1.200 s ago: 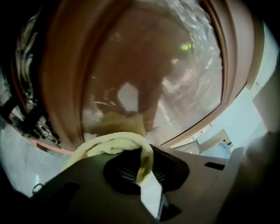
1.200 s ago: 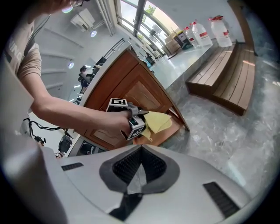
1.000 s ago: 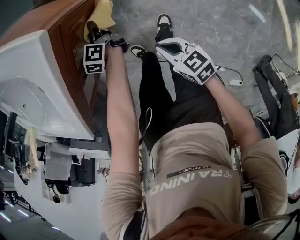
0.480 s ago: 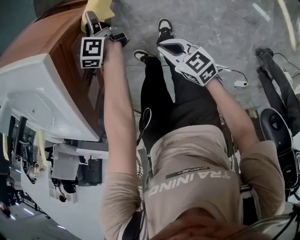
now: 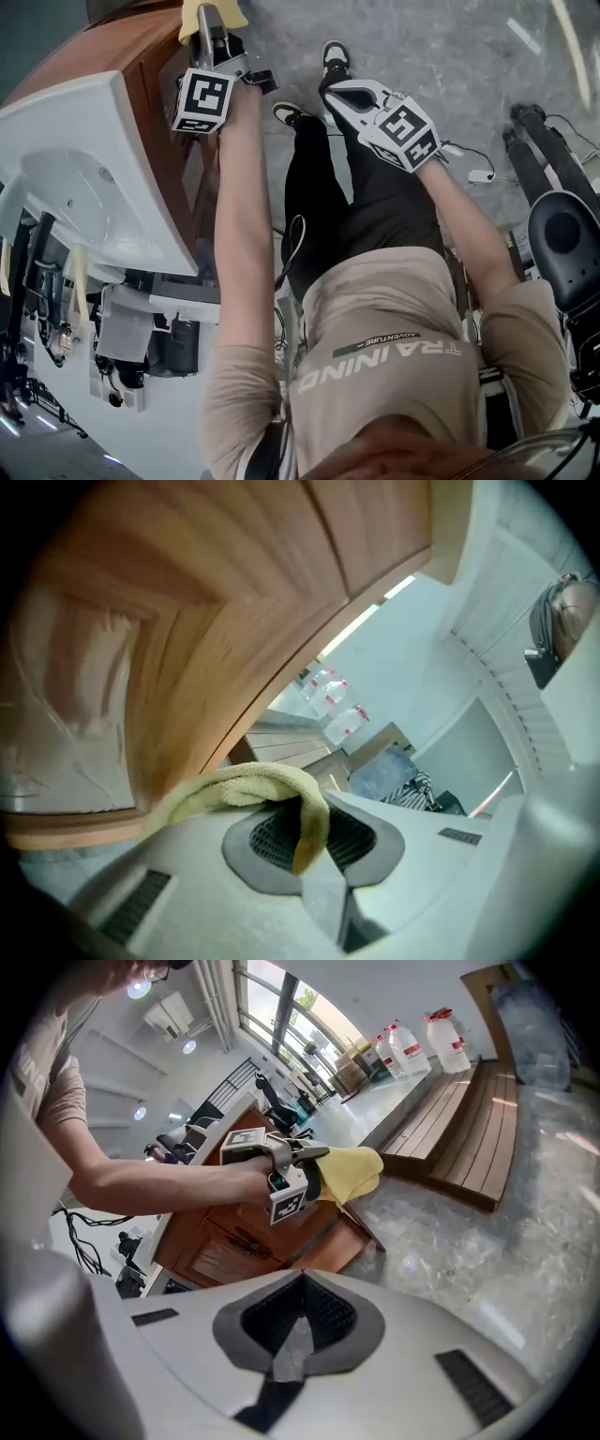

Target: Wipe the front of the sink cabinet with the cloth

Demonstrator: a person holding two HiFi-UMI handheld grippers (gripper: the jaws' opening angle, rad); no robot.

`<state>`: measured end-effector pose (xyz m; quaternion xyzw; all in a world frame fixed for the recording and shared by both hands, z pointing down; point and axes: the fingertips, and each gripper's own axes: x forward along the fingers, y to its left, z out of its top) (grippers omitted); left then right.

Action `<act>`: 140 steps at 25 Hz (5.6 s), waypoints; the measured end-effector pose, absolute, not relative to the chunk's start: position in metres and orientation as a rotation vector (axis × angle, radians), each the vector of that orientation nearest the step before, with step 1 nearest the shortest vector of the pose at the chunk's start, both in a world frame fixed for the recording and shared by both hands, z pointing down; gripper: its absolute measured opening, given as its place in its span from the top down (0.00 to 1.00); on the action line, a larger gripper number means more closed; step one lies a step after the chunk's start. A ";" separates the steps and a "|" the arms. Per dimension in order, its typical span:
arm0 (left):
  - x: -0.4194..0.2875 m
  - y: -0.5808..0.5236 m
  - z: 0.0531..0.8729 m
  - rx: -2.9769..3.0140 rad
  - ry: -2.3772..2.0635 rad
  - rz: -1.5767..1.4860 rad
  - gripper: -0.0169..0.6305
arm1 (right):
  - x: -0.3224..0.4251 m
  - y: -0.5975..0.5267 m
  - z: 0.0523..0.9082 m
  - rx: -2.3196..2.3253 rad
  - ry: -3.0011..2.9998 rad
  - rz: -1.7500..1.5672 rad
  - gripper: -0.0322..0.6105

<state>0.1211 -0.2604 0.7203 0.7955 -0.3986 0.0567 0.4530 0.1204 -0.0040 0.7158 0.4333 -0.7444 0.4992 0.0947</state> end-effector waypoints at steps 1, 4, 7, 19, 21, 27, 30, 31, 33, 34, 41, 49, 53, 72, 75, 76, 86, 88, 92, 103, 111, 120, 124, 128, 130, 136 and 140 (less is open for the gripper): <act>0.120 -0.252 0.714 1.967 -0.962 0.144 0.91 | 0.118 -0.004 0.710 1.279 -2.210 1.472 0.93; 0.114 -0.221 0.693 1.949 -0.904 0.158 0.91 | 0.114 0.001 0.692 1.261 -2.204 1.444 0.93; 0.104 -0.189 0.662 1.931 -0.850 0.159 0.91 | 0.109 0.007 0.674 1.257 -2.187 1.406 0.93; -0.007 -0.108 0.528 2.034 -0.719 0.185 0.91 | 0.080 -0.004 0.582 1.243 -2.200 1.149 0.93; -0.027 -0.097 0.513 2.046 -0.731 0.179 0.91 | 0.073 -0.012 0.562 1.243 -2.219 1.085 0.93; -0.086 -0.056 0.465 2.126 -0.794 0.186 0.91 | 0.029 -0.032 0.488 1.207 -2.314 0.870 0.93; -0.116 -0.041 0.435 2.199 -0.855 0.196 0.91 | 0.000 -0.031 0.450 1.156 -2.348 0.734 0.93; -0.128 -0.038 0.426 2.212 -0.883 0.182 0.91 | -0.009 -0.030 0.440 1.139 -2.353 0.684 0.93; -0.152 -0.038 0.410 2.222 -0.940 0.130 0.91 | -0.028 -0.031 0.419 1.119 -2.374 0.607 0.93; -0.163 -0.038 0.402 2.230 -0.970 0.108 0.91 | -0.037 -0.031 0.408 1.114 -2.391 0.583 0.93; -0.247 -0.024 0.362 2.187 -1.161 0.014 0.91 | -0.106 -0.020 0.343 1.016 -2.485 0.366 0.93; -0.322 -0.018 0.322 2.254 -1.365 0.006 0.91 | -0.178 -0.032 0.274 0.959 -2.622 0.246 0.93; -0.332 -0.022 0.287 2.350 -1.413 0.014 0.91 | -0.199 -0.026 0.247 0.927 -2.676 0.234 0.93; -0.306 -0.048 0.148 2.624 -1.592 -0.017 0.91 | -0.160 -0.041 0.146 1.082 -2.846 0.125 0.93; -0.304 -0.052 0.137 2.644 -1.611 -0.021 0.91 | -0.153 -0.041 0.136 1.112 -2.849 0.088 0.93; -0.305 -0.053 0.134 2.646 -1.620 -0.029 0.91 | -0.150 -0.041 0.132 1.118 -2.849 0.067 0.93; -0.286 -0.053 0.131 2.633 -1.620 -0.067 0.91 | -0.117 -0.040 0.120 1.165 -2.800 0.007 0.93; -0.286 -0.051 0.132 2.637 -1.613 -0.054 0.91 | -0.119 -0.038 0.124 1.163 -2.796 0.008 0.93; -0.291 -0.045 0.144 2.616 -1.603 -0.030 0.91 | -0.123 -0.032 0.138 1.158 -2.791 0.053 0.93; -0.298 -0.030 0.162 2.589 -1.570 0.009 0.91 | -0.131 -0.028 0.152 1.134 -2.763 0.099 0.93; -0.301 -0.034 0.169 2.566 -1.556 -0.014 0.91 | -0.132 -0.024 0.152 1.142 -2.748 0.085 0.93; -0.289 -0.032 0.171 2.568 -1.522 -0.025 0.91 | -0.127 -0.020 0.155 1.163 -2.756 0.098 0.93; -0.285 -0.035 0.171 2.571 -1.521 -0.037 0.91 | -0.122 -0.023 0.155 1.182 -2.771 0.114 0.93; -0.281 -0.034 0.177 2.571 -1.505 -0.017 0.91 | -0.116 -0.022 0.159 1.193 -2.765 0.129 0.93; -0.282 -0.033 0.180 2.566 -1.502 -0.008 0.91 | -0.115 -0.021 0.160 1.193 -2.764 0.132 0.93; -0.281 -0.038 0.179 2.557 -1.506 -0.021 0.91 | -0.112 -0.023 0.160 1.189 -2.768 0.131 0.93; -0.280 -0.040 0.180 2.560 -1.505 -0.024 0.91 | -0.112 -0.026 0.163 1.187 -2.764 0.133 0.93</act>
